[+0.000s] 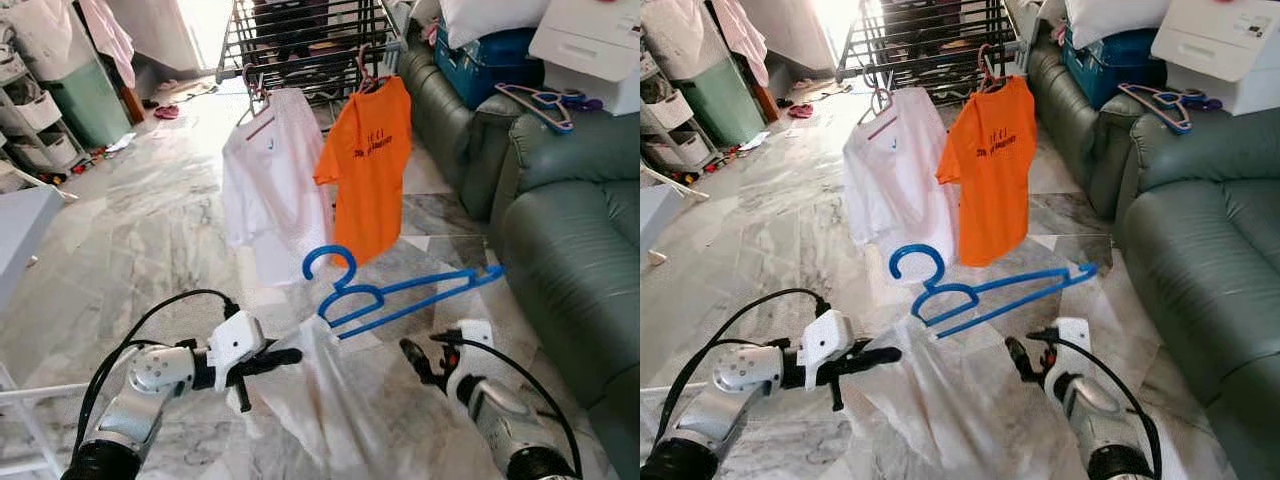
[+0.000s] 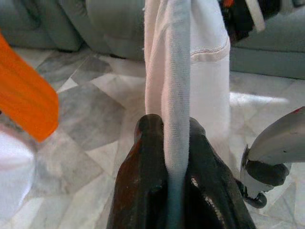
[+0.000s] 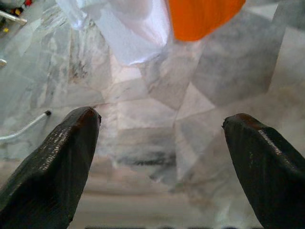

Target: Hang hanger

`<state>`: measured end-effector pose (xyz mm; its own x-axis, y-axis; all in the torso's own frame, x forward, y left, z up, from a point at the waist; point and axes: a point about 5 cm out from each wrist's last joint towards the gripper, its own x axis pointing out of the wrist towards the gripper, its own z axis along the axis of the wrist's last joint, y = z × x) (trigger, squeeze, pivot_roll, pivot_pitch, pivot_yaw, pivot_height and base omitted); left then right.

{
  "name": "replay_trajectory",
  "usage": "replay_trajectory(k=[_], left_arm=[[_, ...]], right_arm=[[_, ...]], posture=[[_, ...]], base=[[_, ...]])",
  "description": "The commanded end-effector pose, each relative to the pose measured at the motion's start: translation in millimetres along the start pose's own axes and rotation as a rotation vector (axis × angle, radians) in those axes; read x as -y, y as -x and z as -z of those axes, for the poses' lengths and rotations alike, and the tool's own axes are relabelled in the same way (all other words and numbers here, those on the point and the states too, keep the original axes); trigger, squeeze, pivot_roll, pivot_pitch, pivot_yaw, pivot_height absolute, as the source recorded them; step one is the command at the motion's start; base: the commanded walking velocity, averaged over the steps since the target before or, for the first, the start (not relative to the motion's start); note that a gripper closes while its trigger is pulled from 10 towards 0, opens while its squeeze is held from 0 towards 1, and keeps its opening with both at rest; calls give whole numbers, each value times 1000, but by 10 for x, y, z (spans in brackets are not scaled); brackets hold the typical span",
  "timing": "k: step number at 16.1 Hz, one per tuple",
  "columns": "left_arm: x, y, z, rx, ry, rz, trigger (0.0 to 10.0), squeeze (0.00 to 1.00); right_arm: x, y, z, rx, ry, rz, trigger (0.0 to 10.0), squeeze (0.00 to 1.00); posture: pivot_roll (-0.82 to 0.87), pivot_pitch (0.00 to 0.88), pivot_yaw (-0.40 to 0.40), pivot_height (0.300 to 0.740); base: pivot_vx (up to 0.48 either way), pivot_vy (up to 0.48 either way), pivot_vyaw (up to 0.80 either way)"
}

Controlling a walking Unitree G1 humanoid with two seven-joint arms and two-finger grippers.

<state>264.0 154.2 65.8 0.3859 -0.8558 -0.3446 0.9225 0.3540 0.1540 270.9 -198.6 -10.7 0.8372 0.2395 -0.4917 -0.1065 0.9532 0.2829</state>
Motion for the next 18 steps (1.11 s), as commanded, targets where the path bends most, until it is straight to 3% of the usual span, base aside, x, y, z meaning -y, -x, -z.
replay_trajectory(k=[1,2,4,5,7,8,13,15,18], left_arm=[[-44,-19,-112,30,-29,7,0,0],[-61,-54,-147,40,-42,6,0,0],[-80,-102,-162,39,-55,-9,0,0],[-59,-134,-148,36,-46,-4,0,0],[-46,-165,-139,37,-37,-2,0,0],[-54,-201,-173,51,-32,-1,0,0],[-33,-252,-433,153,-12,62,0,0],[-3,-236,-495,168,-3,97,0,0],[-41,-202,-446,103,-32,73,0,0]], right_arm=[[-41,-24,-21,1,-50,-47,10000,0],[-89,-28,-8,-8,-68,-103,10000,0],[-189,-27,33,-34,14,-204,10000,0],[-286,-22,94,-70,148,-289,10000,0],[-352,-9,144,-106,253,-356,10000,0],[-399,30,214,-154,412,-440,10000,0],[-201,122,219,-255,694,-492,10000,0],[-134,143,194,-270,744,-492,10000,0],[27,195,190,-319,843,-453,10000,0]], posture=[[-147,2,112,740],[-151,5,119,740],[-158,8,126,740],[-161,11,130,740],[-162,14,130,740],[-161,16,130,740],[-155,18,129,740],[-152,17,127,740],[-148,14,125,740]], base=[[0,0,0],[0,0,0],[0,0,0],[0,0,0],[0,0,0],[0,0,0],[0,0,0],[0,0,0],[0,0,0]])
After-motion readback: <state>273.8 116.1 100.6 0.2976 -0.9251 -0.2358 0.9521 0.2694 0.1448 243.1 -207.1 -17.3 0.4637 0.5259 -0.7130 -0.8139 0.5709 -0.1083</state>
